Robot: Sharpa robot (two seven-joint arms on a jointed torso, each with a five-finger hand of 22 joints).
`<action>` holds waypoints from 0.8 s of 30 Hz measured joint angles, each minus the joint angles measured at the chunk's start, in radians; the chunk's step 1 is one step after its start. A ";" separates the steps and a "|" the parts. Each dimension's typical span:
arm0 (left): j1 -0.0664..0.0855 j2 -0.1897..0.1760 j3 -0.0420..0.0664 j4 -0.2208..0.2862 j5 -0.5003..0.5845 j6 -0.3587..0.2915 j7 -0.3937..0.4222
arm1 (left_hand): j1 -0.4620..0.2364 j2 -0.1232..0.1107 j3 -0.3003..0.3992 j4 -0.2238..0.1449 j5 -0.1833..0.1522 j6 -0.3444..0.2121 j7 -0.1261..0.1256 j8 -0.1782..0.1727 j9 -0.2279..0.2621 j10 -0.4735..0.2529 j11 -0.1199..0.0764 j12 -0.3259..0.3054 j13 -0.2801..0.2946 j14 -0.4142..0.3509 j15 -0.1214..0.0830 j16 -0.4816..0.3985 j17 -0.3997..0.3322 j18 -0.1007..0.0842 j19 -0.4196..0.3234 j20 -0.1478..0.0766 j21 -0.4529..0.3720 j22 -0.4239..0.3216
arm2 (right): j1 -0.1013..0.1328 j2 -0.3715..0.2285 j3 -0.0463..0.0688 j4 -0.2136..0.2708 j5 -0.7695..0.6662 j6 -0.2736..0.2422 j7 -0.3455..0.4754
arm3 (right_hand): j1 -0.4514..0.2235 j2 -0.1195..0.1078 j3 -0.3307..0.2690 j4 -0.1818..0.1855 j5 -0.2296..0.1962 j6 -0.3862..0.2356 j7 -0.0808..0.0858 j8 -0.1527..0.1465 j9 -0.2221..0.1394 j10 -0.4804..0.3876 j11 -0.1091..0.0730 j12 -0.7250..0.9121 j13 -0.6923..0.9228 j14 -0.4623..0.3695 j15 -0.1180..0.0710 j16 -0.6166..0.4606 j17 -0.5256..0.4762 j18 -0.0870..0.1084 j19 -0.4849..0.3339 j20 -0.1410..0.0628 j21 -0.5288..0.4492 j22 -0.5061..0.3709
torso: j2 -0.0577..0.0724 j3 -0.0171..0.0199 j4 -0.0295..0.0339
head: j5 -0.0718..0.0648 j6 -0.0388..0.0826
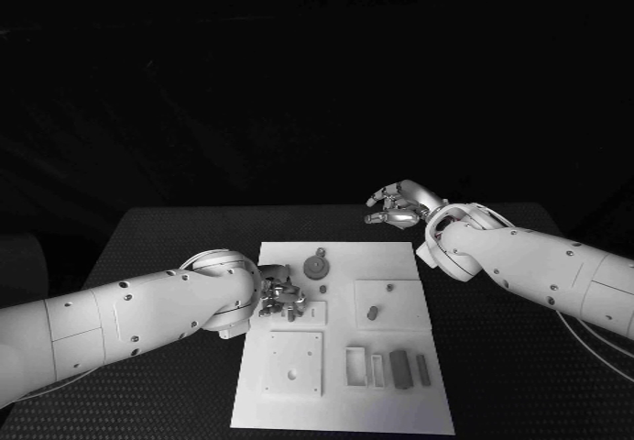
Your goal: Assemble the parts on the task board
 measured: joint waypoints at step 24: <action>0.002 0.016 0.000 0.003 -0.039 0.020 -0.026 | -0.006 0.006 0.000 -0.002 -0.072 0.008 0.001 0.008 -0.003 0.000 0.000 0.000 -0.006 0.002 0.002 0.000 -0.003 0.000 0.000 0.000 -0.006 0.000 | 0.000 -0.002 0.000 0.000 0.000 0.001 0.000 | 0.000 0.000 0.000 0.000 0.004 0.003 0.002 0.000 0.000 0.000 0.000 0.000 -0.001 0.000 0.000 0.000 -0.001 0.000 0.000 0.000 0.000 0.000 | 0.000 -0.0003 -0.0018 | -0.001 0.006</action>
